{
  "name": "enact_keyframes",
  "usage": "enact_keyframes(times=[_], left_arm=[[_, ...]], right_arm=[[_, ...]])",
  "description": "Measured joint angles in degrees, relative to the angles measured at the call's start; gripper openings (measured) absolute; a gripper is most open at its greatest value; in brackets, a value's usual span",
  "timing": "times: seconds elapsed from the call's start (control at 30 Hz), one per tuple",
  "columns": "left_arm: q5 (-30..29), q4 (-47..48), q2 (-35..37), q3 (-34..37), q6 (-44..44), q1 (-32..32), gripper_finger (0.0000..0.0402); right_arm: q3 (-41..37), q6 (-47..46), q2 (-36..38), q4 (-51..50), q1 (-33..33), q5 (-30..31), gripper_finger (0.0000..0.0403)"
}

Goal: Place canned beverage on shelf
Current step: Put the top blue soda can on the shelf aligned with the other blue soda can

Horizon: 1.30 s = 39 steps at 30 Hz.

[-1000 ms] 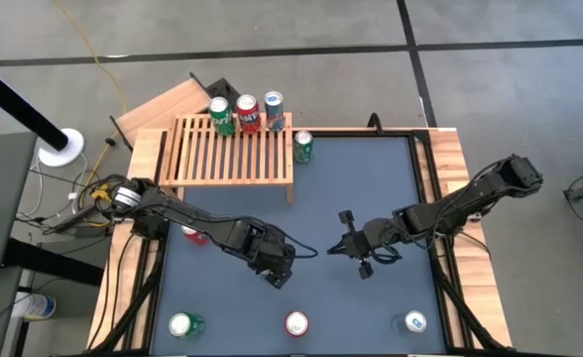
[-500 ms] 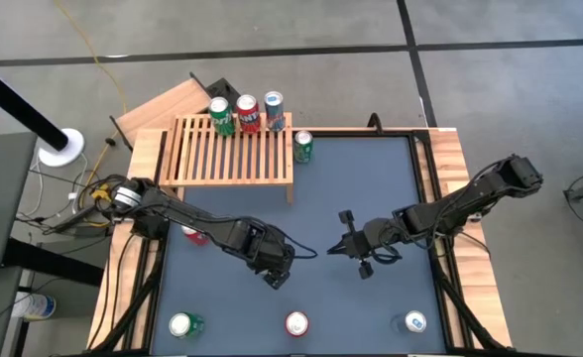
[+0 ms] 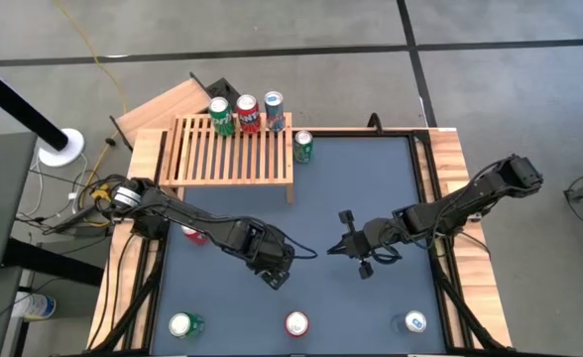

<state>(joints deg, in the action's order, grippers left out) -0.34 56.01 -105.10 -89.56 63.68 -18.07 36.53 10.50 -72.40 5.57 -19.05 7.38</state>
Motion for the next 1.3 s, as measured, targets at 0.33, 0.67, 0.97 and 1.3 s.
enact_keyframes(times=[0.33, 0.67, 0.97, 1.3], left_arm=[[1.0, 0.1, 0.0, 0.0, 0.0, 0.0, 0.0246], [1.9, 0.3, -0.1, -4.6, -7.3, 1.4, 0.0248], [3.6, 11.4, -0.1, -20.9, -18.0, 5.9, 0.0249], [3.6, 24.8, 0.0, -39.0, -28.6, 15.9, 0.0249]], right_arm=[[0.0, 0.0, 0.0, 0.0, 0.0, 0.0, 0.0000], [0.0, 0.0, 0.0, 0.0, 0.0, 0.0, 0.0000], [0.0, 0.0, 0.0, 0.0, 0.0, 0.0, 0.0000], [0.0, 0.1, 0.0, 0.0, 0.0, 0.0, 0.0000]])
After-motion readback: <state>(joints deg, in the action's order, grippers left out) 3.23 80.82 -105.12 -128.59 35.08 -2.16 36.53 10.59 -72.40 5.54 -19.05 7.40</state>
